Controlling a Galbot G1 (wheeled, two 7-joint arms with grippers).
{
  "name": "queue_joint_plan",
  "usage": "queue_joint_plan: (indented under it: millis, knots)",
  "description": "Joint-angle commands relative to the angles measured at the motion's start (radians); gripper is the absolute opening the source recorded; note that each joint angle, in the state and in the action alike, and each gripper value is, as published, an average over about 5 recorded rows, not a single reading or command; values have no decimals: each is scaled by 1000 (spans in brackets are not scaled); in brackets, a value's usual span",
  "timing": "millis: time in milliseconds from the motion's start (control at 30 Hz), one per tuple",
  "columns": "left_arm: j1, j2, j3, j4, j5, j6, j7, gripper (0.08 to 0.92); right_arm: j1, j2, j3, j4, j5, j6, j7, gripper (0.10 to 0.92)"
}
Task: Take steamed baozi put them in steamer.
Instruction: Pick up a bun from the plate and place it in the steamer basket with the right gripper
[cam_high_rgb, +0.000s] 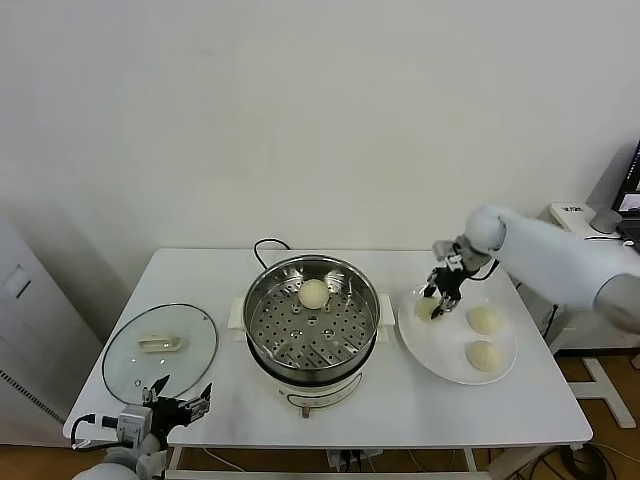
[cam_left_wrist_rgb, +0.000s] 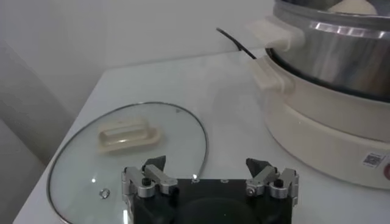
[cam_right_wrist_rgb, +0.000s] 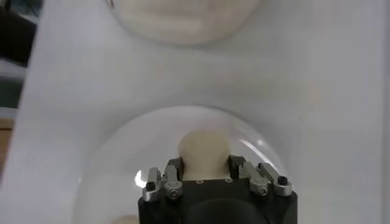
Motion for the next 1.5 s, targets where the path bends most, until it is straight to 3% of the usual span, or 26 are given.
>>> queue_joint_plan:
  millis: [33,367,700,967,1500]
  knots:
    - [1,1,1,-2,3,0,0,823,311,-55,-214,202,232,-90,-24,475]
    - [2,4,4,-15,6,3,-1,823,450,7,-225,358,484,-244,67,475]
    - [17,3,1,-24,10,-2,-1,823,425,139,-195,449,640,-396,285,475]
    - [18,4,0,-23,10,-5,0,823,325,239,-157,476,648,-482,469,475]
    - [17,7,-9,-12,6,-10,1,823,123,341,-131,422,598,-526,598,475]
